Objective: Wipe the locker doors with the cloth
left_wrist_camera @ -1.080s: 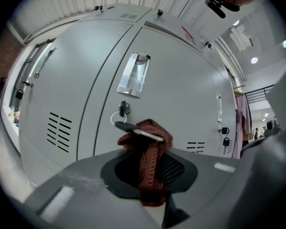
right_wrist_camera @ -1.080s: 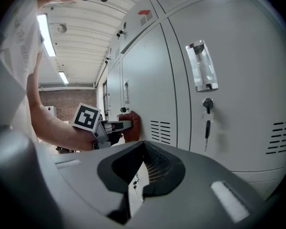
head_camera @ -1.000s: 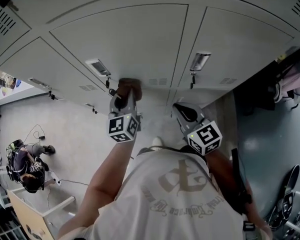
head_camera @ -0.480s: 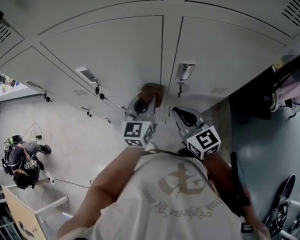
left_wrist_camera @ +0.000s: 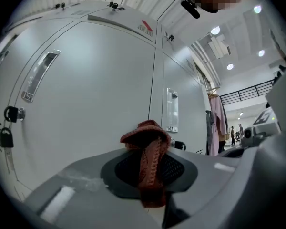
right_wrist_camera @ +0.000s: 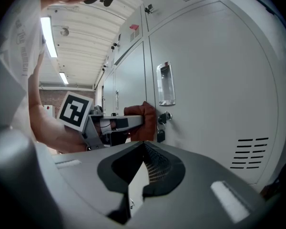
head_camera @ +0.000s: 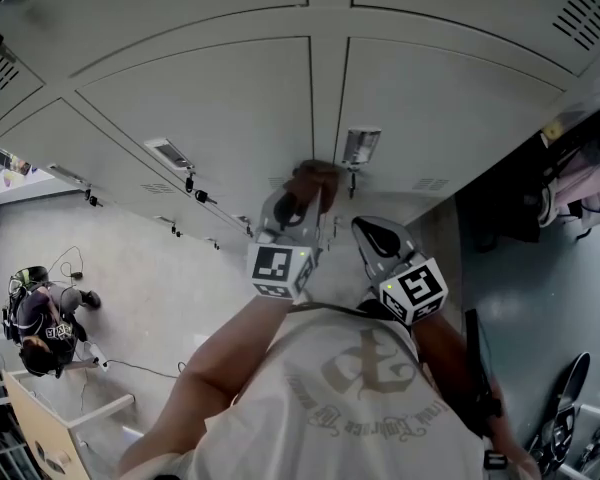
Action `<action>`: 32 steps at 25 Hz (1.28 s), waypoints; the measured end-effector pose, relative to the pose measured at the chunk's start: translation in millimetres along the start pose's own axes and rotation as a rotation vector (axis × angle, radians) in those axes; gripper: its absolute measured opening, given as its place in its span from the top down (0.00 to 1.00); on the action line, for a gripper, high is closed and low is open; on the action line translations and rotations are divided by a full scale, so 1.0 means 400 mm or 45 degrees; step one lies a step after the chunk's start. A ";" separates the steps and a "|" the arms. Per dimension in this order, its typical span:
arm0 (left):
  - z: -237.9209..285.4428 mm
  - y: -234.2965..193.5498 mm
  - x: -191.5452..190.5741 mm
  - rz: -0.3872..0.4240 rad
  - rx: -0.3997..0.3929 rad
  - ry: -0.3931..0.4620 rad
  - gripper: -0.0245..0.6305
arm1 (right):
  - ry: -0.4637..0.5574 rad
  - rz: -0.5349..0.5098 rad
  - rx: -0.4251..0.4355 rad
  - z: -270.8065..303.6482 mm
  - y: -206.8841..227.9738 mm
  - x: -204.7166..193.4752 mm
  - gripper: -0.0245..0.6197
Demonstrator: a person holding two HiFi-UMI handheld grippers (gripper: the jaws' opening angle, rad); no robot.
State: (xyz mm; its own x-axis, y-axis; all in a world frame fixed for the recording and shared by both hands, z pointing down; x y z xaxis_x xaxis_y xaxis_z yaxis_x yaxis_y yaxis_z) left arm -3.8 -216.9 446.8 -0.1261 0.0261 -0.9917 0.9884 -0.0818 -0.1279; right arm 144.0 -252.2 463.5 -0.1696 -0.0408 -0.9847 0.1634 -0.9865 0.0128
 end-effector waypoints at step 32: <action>-0.231 -0.353 0.081 -0.093 0.436 0.021 0.84 | 0.008 0.052 0.111 0.174 -0.191 -0.003 0.95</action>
State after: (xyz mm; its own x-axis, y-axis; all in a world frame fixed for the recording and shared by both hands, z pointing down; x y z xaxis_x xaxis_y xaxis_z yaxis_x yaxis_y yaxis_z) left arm -139.7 -112.3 434.1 -0.1911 0.0605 -0.9797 0.8908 -0.4086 -0.1990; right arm 63.9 -188.0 475.9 -0.1586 -0.0806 -0.9841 0.0848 -0.9941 0.0678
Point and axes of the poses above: the fingertips, and each gripper's own axes: z forward along the fingers, y to its right, x out of its top, the point moved 6 cm from there along -z, backward along the fingers, and after that the axes turned 2 degrees about -z, right-handed, at the moved point
